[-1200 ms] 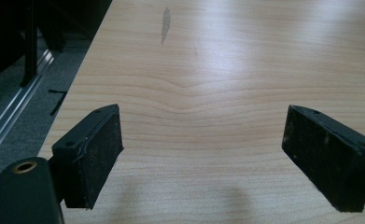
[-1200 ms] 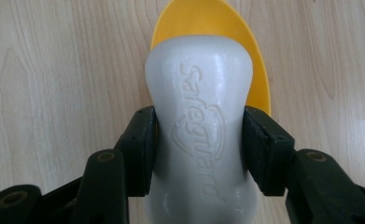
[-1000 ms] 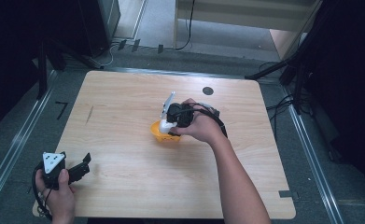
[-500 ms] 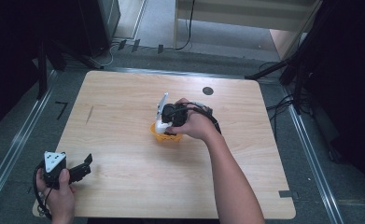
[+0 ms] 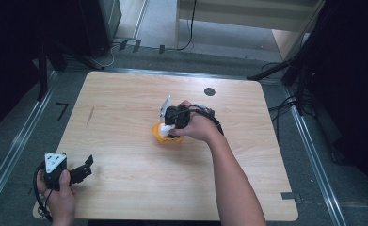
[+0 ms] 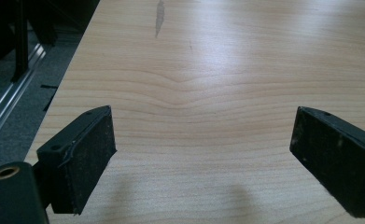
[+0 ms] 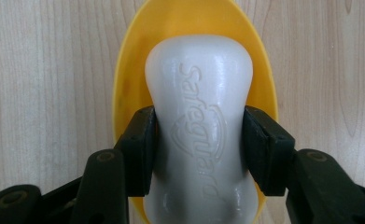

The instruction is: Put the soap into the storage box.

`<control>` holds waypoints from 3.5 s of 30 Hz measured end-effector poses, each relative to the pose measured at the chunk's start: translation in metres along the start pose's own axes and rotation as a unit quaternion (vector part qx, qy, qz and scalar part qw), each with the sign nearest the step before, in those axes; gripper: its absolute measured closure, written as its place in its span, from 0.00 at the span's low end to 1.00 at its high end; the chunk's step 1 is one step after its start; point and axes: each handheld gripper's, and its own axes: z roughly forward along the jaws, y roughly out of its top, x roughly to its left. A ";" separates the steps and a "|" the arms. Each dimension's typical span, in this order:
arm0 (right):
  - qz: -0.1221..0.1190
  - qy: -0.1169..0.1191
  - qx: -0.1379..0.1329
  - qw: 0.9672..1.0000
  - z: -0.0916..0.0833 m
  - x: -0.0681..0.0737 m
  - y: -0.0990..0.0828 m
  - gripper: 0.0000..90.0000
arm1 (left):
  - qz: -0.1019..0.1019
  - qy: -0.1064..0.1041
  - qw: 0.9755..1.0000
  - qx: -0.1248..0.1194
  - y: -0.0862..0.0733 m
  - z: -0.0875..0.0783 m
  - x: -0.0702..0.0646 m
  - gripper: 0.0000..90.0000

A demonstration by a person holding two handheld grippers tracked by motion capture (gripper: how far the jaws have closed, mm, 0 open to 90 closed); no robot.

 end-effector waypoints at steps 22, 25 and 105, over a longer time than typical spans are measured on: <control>0.066 -0.025 -0.060 0.996 -0.028 0.005 -0.032 0.42 | 0.001 0.001 1.000 0.002 0.000 0.000 0.000 0.08; 0.079 -0.031 -0.066 0.994 -0.031 0.008 -0.042 0.41 | 0.001 0.000 1.000 0.002 0.000 0.000 0.000 0.08; 0.369 -0.117 -0.168 0.907 -0.046 0.134 -0.266 0.04 | 0.009 0.001 1.000 0.002 0.000 0.000 -0.002 0.08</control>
